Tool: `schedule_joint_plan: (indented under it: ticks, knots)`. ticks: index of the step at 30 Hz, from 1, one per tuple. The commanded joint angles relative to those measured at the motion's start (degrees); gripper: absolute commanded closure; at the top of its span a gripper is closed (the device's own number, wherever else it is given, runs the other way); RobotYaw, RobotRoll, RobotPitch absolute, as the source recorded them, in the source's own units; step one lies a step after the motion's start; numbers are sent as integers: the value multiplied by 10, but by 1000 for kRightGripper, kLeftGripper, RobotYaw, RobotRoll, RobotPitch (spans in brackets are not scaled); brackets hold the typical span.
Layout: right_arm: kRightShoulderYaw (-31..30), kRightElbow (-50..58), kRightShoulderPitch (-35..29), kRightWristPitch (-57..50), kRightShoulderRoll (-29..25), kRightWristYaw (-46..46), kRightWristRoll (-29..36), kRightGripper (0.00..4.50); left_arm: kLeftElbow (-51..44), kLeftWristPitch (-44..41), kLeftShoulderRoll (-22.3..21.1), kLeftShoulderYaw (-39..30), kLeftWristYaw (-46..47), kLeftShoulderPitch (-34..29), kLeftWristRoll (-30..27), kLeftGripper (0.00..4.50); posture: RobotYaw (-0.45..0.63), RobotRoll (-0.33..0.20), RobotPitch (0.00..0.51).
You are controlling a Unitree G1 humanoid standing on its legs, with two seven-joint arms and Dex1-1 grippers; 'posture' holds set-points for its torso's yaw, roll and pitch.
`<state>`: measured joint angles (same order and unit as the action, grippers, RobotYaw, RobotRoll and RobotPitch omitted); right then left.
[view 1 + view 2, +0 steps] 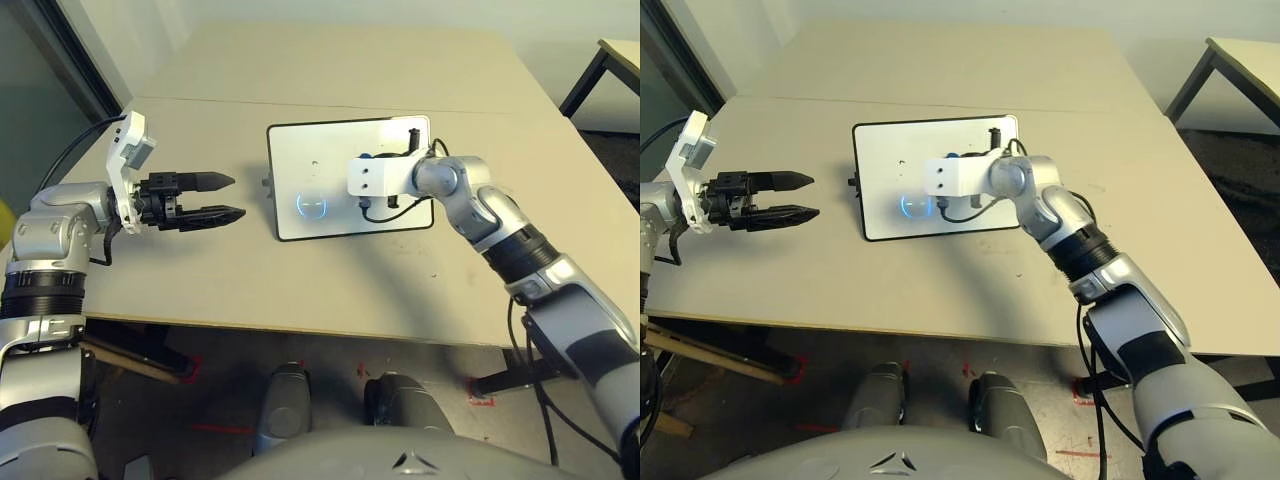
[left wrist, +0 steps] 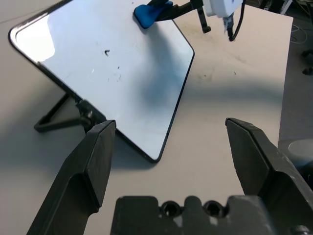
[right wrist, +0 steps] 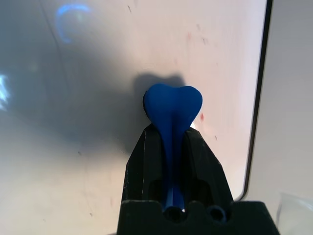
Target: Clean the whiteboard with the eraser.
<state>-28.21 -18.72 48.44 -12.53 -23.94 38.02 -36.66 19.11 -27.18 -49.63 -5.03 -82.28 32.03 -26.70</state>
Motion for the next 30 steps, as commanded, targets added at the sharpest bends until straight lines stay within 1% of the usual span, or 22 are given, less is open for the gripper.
schedule_joint_plan:
  ticks: [1, 6, 12, 20, 30]
  knots:
    - [-21, -34, 18, 12, 15, -27, -27, 4161, 3, 3, 5, 9, -2, 4, 6, 0, 254, 0, 26]
    - [-54, -81, 54, 39, 57, -67, -65, 4161, -5, 2, 2, 3, 2, -3, 3, 0, 261, 0, 21]
    - [-73, -105, 76, 55, 101, -80, -80, 4161, -6, 2, 1, -1, 5, -4, 2, 0, 266, 0, 18]
    - [-92, -110, 79, 74, 127, -80, -93, 4161, -10, -1, -4, -6, 7, -10, 0, 0, 285, 0, 16]
    - [-106, -146, 83, 98, 153, -93, -103, 4161, -35, -13, -16, -24, 14, -35, -9, 0, 319, 0, 16]
